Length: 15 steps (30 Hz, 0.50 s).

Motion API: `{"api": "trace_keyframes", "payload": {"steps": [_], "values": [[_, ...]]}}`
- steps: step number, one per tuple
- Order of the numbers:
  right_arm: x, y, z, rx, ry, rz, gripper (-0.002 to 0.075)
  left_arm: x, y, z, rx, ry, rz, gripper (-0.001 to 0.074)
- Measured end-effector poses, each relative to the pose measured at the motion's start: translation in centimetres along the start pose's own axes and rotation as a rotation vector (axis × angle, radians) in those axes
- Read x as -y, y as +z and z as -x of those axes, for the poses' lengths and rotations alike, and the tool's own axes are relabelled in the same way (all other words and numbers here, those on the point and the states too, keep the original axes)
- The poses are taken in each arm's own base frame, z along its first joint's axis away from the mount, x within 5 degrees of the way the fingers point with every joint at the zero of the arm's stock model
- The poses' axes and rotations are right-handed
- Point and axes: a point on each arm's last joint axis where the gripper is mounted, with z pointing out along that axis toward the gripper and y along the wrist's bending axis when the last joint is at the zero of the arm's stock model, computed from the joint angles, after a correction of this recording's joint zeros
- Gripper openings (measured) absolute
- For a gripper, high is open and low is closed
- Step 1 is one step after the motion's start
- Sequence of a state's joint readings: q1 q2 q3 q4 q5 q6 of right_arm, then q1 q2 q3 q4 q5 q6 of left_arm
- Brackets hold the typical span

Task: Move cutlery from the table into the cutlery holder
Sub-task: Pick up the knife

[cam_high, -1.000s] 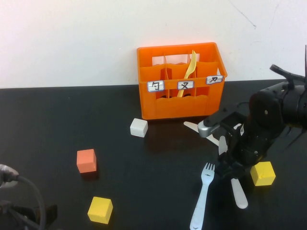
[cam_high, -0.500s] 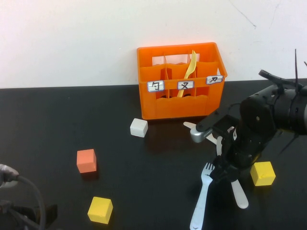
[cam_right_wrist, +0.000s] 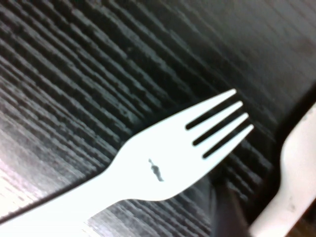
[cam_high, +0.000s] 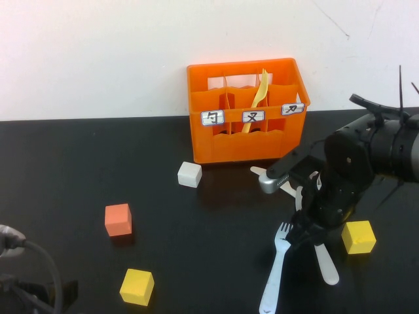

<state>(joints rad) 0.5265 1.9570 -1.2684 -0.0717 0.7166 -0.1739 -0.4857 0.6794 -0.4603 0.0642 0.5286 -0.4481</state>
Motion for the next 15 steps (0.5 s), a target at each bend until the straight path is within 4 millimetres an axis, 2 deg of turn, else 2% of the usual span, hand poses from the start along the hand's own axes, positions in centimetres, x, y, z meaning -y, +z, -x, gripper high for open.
{"api": "trace_keyframes", "payload": {"steps": [3, 8, 15], "values": [[-0.14, 0.08, 0.0, -0.004, -0.004, 0.002, 0.0289, 0.02, 0.0, 0.05, 0.005, 0.0, -0.003, -0.0001], [-0.26, 0.08, -0.05, -0.012, -0.008, 0.005, 0.0101, 0.02, 0.0, 0.05, 0.005, 0.0, -0.003, -0.0001], [-0.24, 0.04, -0.06, -0.016, -0.014, 0.004, 0.0104, 0.03, 0.0, 0.06, 0.007, 0.0, -0.003, -0.0001]]}}
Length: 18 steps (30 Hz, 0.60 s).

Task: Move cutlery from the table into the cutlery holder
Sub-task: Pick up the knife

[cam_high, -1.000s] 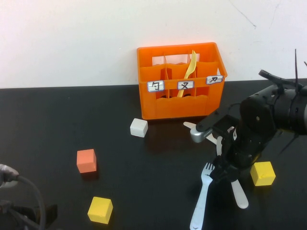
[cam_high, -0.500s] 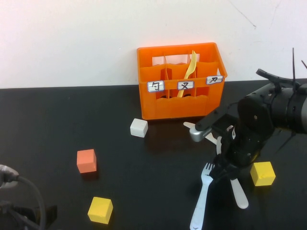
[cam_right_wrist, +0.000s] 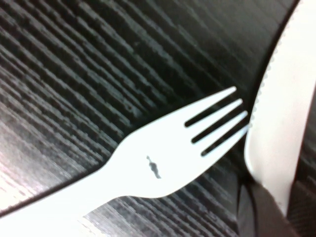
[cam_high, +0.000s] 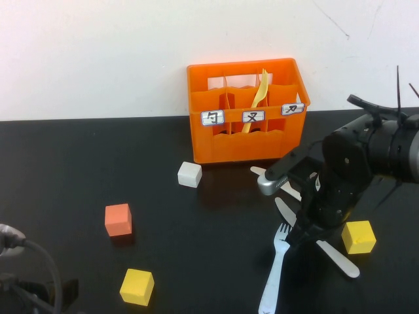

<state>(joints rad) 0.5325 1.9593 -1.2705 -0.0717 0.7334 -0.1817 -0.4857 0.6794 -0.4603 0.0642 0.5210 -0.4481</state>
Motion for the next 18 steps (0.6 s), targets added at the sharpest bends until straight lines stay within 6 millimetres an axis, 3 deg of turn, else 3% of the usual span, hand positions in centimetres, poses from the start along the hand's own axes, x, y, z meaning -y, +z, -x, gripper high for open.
{"api": "trace_keyframes", "payload": {"steps": [9, 18], "values": [[0.1, -1.3, -0.1, 0.005, 0.007, -0.008, 0.0104, 0.0, 0.0, 0.0, 0.0, 0.0, 0.0, -0.0001], [0.4, -6.9, 0.4, 0.233, 0.028, -0.054, 0.0006, 0.0, 0.0, 0.0, 0.003, 0.002, 0.0, -0.0001]]}}
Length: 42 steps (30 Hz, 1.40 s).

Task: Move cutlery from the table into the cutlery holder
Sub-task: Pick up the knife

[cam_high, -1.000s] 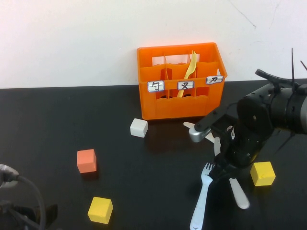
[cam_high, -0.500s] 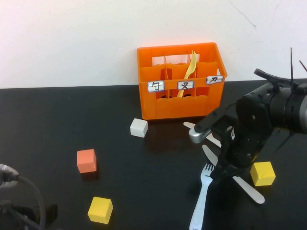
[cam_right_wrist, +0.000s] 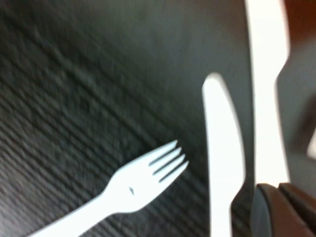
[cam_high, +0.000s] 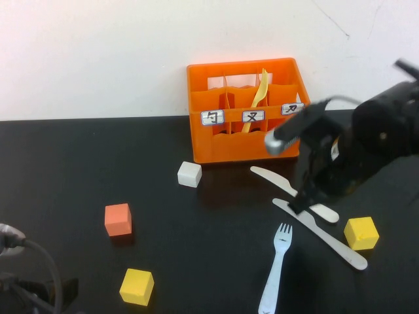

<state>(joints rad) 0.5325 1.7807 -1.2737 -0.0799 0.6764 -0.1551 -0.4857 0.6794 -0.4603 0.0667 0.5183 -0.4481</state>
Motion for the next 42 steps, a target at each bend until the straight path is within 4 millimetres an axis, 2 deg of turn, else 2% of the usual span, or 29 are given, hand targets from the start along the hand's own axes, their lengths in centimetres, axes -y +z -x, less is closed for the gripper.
{"api": "trace_keyframes", "payload": {"steps": [4, 8, 19, 22, 26, 28, 33, 42], "values": [[0.2, -2.3, 0.8, 0.119, 0.003, -0.023, 0.0, -0.1, 0.0, 0.0, 0.003, 0.011, 0.006, -0.0001], [0.4, -3.0, 0.9, 0.15, -0.002, -0.034, -0.0002, -0.1, 0.0, 0.0, 0.003, 0.011, 0.006, -0.0001], [-0.3, 1.9, -1.5, -0.182, -0.114, 0.04, 0.0006, -0.1, 0.0, 0.0, 0.003, 0.013, 0.007, -0.0001], [-0.8, 3.1, -2.0, -0.23, -0.147, 0.097, 0.0083, -0.1, 0.0, 0.0, 0.003, 0.013, 0.007, -0.0001], [-1.1, 4.1, -2.2, -0.255, -0.158, 0.12, 0.0278, -0.1, 0.0, 0.0, 0.003, 0.013, 0.007, -0.0001], [-1.1, 4.3, -2.2, -0.253, -0.159, 0.119, 0.0342, -0.1, 0.0, 0.0, 0.003, 0.013, 0.007, -0.0001], [-0.8, 4.5, -2.2, -0.253, -0.18, 0.099, 0.0392, -0.1, 0.0, 0.0, 0.003, 0.013, 0.007, -0.0001], [-0.1, 6.1, -2.7, -0.285, -0.122, 0.096, 0.0398, -0.1, 0.0, 0.0, 0.004, 0.014, 0.008, -0.0001]]}}
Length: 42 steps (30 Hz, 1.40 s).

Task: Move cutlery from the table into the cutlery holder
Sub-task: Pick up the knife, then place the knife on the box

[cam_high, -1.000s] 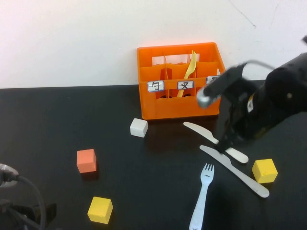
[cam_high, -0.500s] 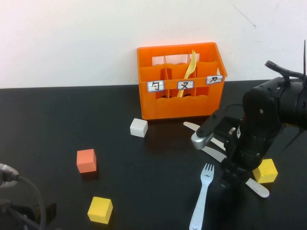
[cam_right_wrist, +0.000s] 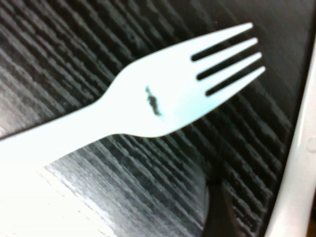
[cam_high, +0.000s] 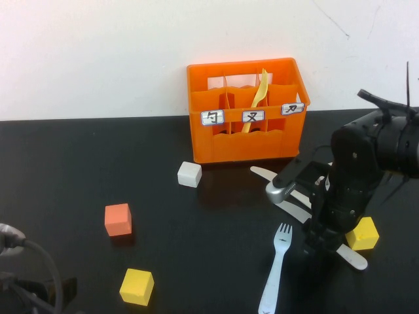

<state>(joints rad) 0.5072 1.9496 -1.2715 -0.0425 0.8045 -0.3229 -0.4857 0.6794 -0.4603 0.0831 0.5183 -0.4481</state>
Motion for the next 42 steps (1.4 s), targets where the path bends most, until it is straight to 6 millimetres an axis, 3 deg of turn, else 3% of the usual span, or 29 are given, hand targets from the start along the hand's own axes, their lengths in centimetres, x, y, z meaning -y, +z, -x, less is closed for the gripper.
{"api": "trace_keyframes", "payload": {"steps": [9, 16, 32, 42], "values": [[0.0, 0.3, 0.1, -0.012, 0.011, 0.012, 0.0361, 0.0, 0.0, 0.0, 0.0, 0.0, 0.0, -0.0001], [0.1, 0.2, 0.2, -0.007, 0.012, 0.012, 0.0123, 0.0, 0.0, 0.0, 0.0, 0.0, 0.0, -0.0001], [0.0, -0.5, 0.0, 0.014, 0.025, 0.005, 0.0128, 0.0, 0.0, 0.0, 0.0, 0.0, 0.0, -0.0001], [0.1, -6.2, 0.0, 0.205, 0.031, -0.06, 0.0128, 0.0, 0.0, 0.0, 0.0, 0.0, 0.0, -0.0001]]}}
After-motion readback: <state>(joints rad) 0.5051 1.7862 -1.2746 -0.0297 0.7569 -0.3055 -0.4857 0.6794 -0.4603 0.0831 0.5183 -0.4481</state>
